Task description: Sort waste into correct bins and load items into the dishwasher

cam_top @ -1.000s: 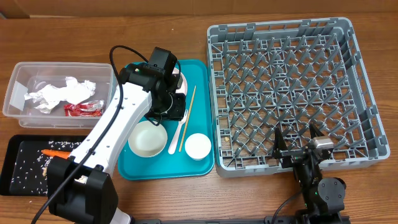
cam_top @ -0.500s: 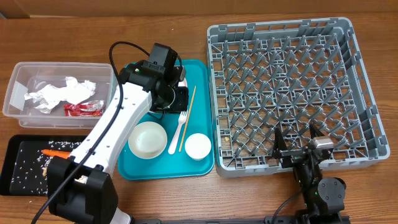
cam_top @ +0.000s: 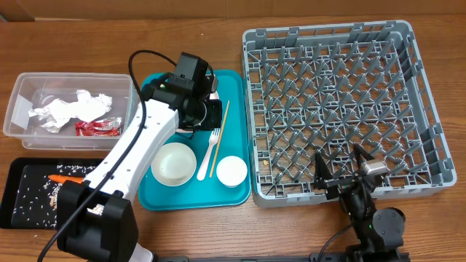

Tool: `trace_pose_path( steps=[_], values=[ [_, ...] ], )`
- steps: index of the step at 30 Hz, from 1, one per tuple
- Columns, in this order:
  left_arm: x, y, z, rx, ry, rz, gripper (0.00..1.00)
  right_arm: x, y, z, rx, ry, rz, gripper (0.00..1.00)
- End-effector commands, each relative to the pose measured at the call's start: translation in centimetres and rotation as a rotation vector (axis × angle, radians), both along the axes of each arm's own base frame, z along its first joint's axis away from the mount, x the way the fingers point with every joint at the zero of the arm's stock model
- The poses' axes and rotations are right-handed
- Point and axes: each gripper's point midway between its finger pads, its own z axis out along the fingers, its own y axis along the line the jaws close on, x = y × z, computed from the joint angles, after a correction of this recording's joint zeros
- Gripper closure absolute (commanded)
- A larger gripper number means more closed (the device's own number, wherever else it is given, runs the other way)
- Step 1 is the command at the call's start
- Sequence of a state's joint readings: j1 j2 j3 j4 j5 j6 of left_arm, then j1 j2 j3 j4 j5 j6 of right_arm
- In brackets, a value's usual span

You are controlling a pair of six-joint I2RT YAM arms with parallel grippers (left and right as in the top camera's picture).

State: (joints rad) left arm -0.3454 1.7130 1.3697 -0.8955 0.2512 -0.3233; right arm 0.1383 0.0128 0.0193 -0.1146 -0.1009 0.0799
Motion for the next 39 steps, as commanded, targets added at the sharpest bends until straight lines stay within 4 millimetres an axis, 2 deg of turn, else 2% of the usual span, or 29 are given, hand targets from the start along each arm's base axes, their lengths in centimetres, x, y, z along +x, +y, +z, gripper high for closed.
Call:
trace_pose_path(
  steps=[1, 2, 6, 9, 13, 16, 22, 24, 26, 30, 31, 35, 37, 39],
  values=[
    [-0.6, 0.0, -0.3, -0.004, 0.012, 0.008, 0.96, -0.6, -0.3, 2.4, 0.026, -0.007, -0.013, 0.0],
    [-0.6, 0.0, -0.3, -0.001, 0.011, 0.009, 0.96, -1.2, -0.6, 4.9, 0.028, -0.029, -0.028, 0.0],
    [-0.4, 0.0, -0.3, -0.004, 0.005, 0.009, 0.96, -2.3, -1.1, 10.9, 0.034, -0.068, -0.045, 0.0],
    [-0.4, 0.0, -0.3, -0.004, 0.005, 0.009, 0.96, -2.6, -1.0, 14.4, 0.064, -0.033, -0.041, 0.0],
    [-0.5, 0.0, -0.3, -0.003, 0.008, 0.009, 0.96, -2.6, 1.4, 18.7, 0.07, 0.083, 0.098, 0.0],
    [-0.6, 0.0, -0.3, -0.001, 0.012, 0.009, 0.96, -1.8, 2.0, 20.1, 0.058, 0.253, 0.118, 0.0],
    [-0.7, 0.1, -0.4, 0.002, 0.018, 0.009, 0.95, 0.3, 2.9, 20.0, 0.045, 0.565, 0.136, 0.0],
    [-0.7, 0.1, -0.4, 0.002, 0.017, 0.009, 0.96, 0.5, 3.7, 18.9, 0.055, 0.664, 0.175, 0.0],
    [-0.8, 0.1, -0.4, 0.002, 0.02, 0.009, 0.96, 0.8, 4.8, 16.9, 0.075, 0.774, 0.228, 0.0],
    [-1.9, 0.5, -0.8, 0.021, 0.067, 0.008, 0.96, 1.3, 5.0, 13.2, 0.072, 0.963, 0.222, 0.0],
    [-2.3, 0.7, -0.9, 0.028, 0.081, 0.0, 0.94, 1.4, 4.8, 12.2, 0.065, 1.009, 0.207, 0.0],
    [-3.6, 1.0, -1.1, 0.043, 0.136, -0.004, 0.7, 1.6, 3.6, 9.7, 0.019, 1.12, 0.131, 0.0],
    [-4.3, 1.2, -1.3, 0.048, 0.169, -0.005, 0.66, 1.6, 3.3, 8.8, 0.004, 1.16, 0.11, 0.0],
    [-5.2, 1.4, -1.4, 0.061, 0.202, -0.008, 0.66, 1.7, 3.2, 8.3, -0.001, 1.188, 0.103, 0.0]
  ],
)
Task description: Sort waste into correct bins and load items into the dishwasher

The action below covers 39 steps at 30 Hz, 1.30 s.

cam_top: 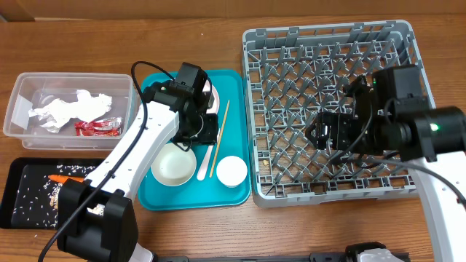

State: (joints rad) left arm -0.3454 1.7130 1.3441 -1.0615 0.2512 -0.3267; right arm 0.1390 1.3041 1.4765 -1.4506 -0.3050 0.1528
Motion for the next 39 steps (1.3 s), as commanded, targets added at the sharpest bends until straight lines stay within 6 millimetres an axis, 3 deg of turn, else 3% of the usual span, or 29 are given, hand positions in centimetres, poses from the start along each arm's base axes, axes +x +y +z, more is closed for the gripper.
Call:
trace_pose_path(
  steps=[1, 9, 13, 24, 31, 37, 39],
  values=[
    [-1.2, -0.1, 0.3, 0.001, 0.034, -0.012, 0.67, 0.5, -0.5, -0.1, -0.035, 0.001, -0.007, 0.0],
    [-3.9, -1.5, 0.2, 0.029, 0.095, -0.084, 0.71, 0.8, -1.2, -0.6, -0.08, 0.011, -0.022, 0.0],
    [-4.5, -2.5, 0.1, 0.05, 0.084, -0.131, 0.66, 0.7, -1.2, -0.6, -0.083, 0.011, -0.023, 0.0],
    [-5.3, -2.8, -0.4, 0.147, 0.058, -0.154, 0.64, 0.5, -1.4, -0.7, -0.089, 0.021, -0.024, 0.0],
    [-6.1, -2.3, -2.3, 0.174, 0.08, -0.122, 0.64, 0.5, -1.4, -0.7, -0.089, 0.021, -0.024, 0.0],
    [-6.5, -2.0, -4.1, 0.176, 0.089, -0.089, 0.75, 0.5, -1.4, -0.7, -0.089, 0.021, -0.024, 0.0],
    [-6.5, -2.0, -4.2, 0.175, 0.088, -0.088, 0.84, 0.5, -1.4, -0.7, -0.089, 0.021, -0.024, 0.0]
  ],
)
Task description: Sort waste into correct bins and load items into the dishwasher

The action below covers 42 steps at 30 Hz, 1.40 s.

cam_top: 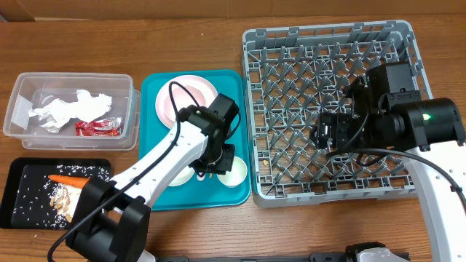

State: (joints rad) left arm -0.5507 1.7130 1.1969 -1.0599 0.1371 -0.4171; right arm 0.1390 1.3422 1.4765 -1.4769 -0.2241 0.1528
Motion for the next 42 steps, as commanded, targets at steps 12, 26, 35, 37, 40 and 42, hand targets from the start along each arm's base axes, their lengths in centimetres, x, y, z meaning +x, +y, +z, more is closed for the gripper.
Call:
trace_pose_path(
  steps=[12, 26, 35, 37, 40, 42],
  values=[
    [0.1, 0.3, 0.1, 0.008, -0.014, 0.013, 0.96, 0.4, -0.4, 0.7, -0.028, -0.035, -0.005, 0.0],
    [3.8, 0.7, 6.7, -0.153, -0.158, -0.187, 0.96, 0.4, 0.1, 0.8, -0.011, -0.053, 0.06, 0.0],
    [4.6, -3.0, 16.6, -0.881, -0.31, -0.371, 0.96, -0.1, 4.2, 2.6, 0.201, -0.114, 0.276, 0.01],
    [4.4, -3.3, 18.3, -0.997, -0.339, -0.406, 0.96, -0.1, 5.0, 3.1, 0.247, -0.133, 0.309, 0.01],
    [3.9, -3.7, 21.2, -1.181, -0.389, -0.457, 0.96, -0.4, 6.4, 4.0, 0.332, -0.168, 0.383, 0.01],
    [3.5, -4.0, 23.1, -1.299, -0.417, -0.483, 0.96, -1.2, 8.0, 5.2, 0.431, -0.227, 0.52, 0.0]
  ],
)
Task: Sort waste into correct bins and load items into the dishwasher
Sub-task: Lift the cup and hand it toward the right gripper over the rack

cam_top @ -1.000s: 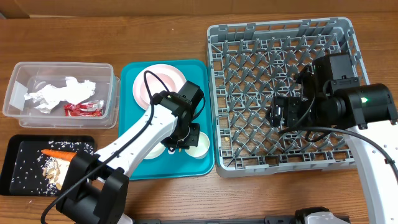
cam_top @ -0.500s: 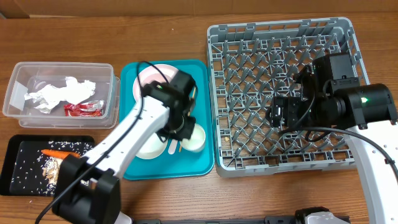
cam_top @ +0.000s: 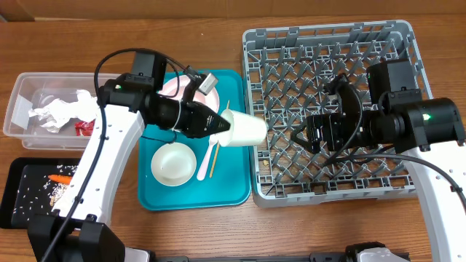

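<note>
My left gripper (cam_top: 218,124) is shut on a white cup (cam_top: 246,131), held up and tipped on its side over the right edge of the teal tray (cam_top: 149,200). On that tray lie a white bowl (cam_top: 173,164), a pink plate (cam_top: 172,89) partly hidden by the arm, a white fork (cam_top: 206,166) and a wooden chopstick (cam_top: 223,122). The grey dish rack (cam_top: 415,178) stands to the right. Over its left half hangs my right gripper (cam_top: 306,136), open and holding nothing, a short way right of the cup.
A clear bin (cam_top: 22,124) at the left holds crumpled paper (cam_top: 54,110) and a red packet (cam_top: 86,125). In front of it a black tray (cam_top: 18,211) carries a carrot piece (cam_top: 62,177) and scattered rice. Bare wood table surrounds them.
My left gripper was down on the small white cup at the tray's front right. Now it holds that cup raised and tilted beside the rack. My right gripper has shifted a little left.
First my left gripper was at the pink plate at the tray's back and my right arm sat folded at the front table edge. Then the right arm was over the rack. Later the left gripper was down at the cup, which it now holds aloft.
</note>
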Tool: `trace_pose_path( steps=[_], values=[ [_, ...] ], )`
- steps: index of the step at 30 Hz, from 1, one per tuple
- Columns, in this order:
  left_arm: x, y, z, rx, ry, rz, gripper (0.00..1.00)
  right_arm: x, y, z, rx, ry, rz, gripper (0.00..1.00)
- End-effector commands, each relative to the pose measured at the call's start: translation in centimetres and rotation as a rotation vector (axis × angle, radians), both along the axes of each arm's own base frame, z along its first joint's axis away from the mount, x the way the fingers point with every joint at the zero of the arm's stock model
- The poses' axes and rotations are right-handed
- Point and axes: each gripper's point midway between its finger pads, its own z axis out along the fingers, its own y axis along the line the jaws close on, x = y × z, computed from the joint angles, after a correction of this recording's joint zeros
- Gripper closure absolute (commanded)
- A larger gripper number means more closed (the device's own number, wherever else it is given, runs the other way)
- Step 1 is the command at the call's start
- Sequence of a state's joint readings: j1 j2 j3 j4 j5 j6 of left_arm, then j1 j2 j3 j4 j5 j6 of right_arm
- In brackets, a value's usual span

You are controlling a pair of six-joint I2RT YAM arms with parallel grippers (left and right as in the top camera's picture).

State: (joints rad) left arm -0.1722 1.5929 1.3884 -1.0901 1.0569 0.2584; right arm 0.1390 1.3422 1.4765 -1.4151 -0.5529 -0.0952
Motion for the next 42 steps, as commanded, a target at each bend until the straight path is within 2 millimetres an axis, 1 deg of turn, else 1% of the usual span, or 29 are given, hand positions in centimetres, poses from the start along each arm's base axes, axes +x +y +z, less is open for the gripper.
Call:
trace_pose_path(
  steps=[1, 3, 6, 12, 14, 15, 19, 22, 28, 32, 42],
  values=[
    [-1.4, -1.5, 6.4, -0.358, -0.112, -0.137, 0.96, -1.6, 3.4, 3.2, 0.219, -0.13, 0.26, 0.0],
    [-1.5, -1.6, 7.5, -0.422, -0.134, -0.159, 0.96, -2.3, 4.3, 4.1, 0.294, -0.173, 0.34, 0.0],
    [-1.8, -1.6, 9.2, -0.518, -0.169, -0.196, 0.96, -2.9, 5.0, 4.7, 0.362, -0.215, 0.407, 0.0],
    [-1.6, -1.8, 9.3, -0.52, -0.185, -0.204, 0.96, -2.8, 5.9, 5.1, 0.444, -0.291, 0.476, 0.0],
    [-1.5, -1.8, 9.3, -0.521, -0.187, -0.204, 0.96, -2.7, 6.2, 5.7, 0.479, -0.321, 0.489, 0.01],
    [-1.5, -1.8, 9.3, -0.521, -0.193, -0.205, 0.96, -2.6, 6.4, 6.4, 0.517, -0.348, 0.503, 0.03],
    [-1.5, -1.8, 9.2, -0.518, -0.203, -0.207, 0.96, -2.6, 6.9, 8.0, 0.6, -0.405, 0.538, 0.03],
    [-1.5, -1.8, 9.2, -0.52, -0.21, -0.209, 0.96, -2.6, 7.1, 8.7, 0.632, -0.432, 0.554, 0.03],
    [-1.7, -2.0, 9.2, -0.522, -0.219, -0.22, 0.96, -2.7, 7.3, 8.9, 0.642, -0.439, 0.564, 0.03],
    [-2.1, -2.5, 9.3, -0.526, -0.228, -0.243, 0.96, -2.8, 7.5, 9.1, 0.653, -0.449, 0.578, 0.02],
    [-3.1, -4.0, 9.4, -0.537, -0.246, -0.304, 0.96, -4.2, 9.6, 9.5, 0.676, -0.482, 0.682, 0.02]
  ],
)
